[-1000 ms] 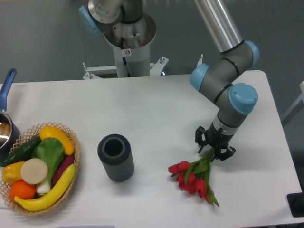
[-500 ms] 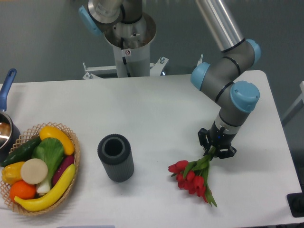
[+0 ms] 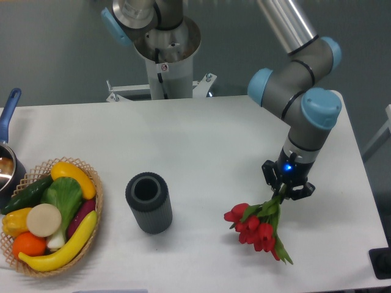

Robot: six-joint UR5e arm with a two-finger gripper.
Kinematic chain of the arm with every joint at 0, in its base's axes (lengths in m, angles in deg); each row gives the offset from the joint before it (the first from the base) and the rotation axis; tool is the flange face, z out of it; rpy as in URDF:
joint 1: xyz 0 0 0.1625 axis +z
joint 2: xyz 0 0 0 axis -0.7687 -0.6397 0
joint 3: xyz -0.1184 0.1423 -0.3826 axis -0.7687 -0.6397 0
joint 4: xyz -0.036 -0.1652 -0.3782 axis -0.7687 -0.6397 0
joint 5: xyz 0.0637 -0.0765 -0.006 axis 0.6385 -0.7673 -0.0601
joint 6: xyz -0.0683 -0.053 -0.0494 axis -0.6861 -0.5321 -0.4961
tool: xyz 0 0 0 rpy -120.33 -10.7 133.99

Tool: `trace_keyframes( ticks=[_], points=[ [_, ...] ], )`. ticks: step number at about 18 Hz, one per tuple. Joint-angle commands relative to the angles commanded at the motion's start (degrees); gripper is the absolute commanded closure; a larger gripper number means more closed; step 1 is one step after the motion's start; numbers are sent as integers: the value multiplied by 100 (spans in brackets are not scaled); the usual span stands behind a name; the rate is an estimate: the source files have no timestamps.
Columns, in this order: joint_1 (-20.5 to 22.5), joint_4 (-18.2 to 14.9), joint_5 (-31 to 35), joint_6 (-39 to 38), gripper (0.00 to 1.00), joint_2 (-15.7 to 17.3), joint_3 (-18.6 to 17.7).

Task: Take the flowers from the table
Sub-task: 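Lift the grasped red tulips up off the table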

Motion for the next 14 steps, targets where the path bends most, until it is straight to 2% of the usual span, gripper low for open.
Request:
trace_keyframes(
  ticks=[7, 12, 14],
  points=[
    [79, 79, -1748, -765, 75, 281, 273],
    [351, 79, -2838, -950, 75, 588, 220],
    [526, 88, -3417, -950, 75, 615, 212]
  ],
)
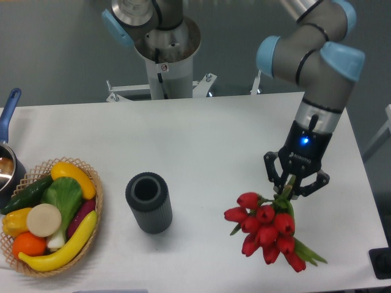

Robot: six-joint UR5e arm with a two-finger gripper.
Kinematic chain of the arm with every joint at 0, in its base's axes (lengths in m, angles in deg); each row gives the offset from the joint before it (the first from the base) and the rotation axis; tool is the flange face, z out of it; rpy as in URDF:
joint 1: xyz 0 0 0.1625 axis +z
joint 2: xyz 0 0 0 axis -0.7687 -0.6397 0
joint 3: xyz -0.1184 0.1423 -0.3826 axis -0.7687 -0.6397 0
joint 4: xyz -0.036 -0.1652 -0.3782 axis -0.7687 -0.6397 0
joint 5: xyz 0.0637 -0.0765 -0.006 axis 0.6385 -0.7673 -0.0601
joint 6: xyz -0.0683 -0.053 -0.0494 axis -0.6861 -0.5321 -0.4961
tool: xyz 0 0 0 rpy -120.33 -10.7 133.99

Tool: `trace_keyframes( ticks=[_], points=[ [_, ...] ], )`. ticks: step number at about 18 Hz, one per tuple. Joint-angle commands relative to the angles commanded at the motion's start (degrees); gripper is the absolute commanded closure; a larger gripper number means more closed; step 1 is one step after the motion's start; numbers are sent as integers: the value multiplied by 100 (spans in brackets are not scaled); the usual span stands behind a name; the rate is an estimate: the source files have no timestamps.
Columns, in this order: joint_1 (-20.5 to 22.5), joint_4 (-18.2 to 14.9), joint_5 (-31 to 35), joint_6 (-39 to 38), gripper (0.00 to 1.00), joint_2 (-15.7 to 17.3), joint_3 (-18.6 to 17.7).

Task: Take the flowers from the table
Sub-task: 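Lift the grasped red tulips up off the table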

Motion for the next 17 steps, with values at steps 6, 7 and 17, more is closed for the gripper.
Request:
trace_keyframes(
  ticks=[6, 7, 17],
  points=[
    [185, -9, -855, 0, 75, 0, -35],
    [194, -9, -899, 0, 75, 0, -27],
    [229, 0, -1128, 0, 75, 0, -53]
  ],
)
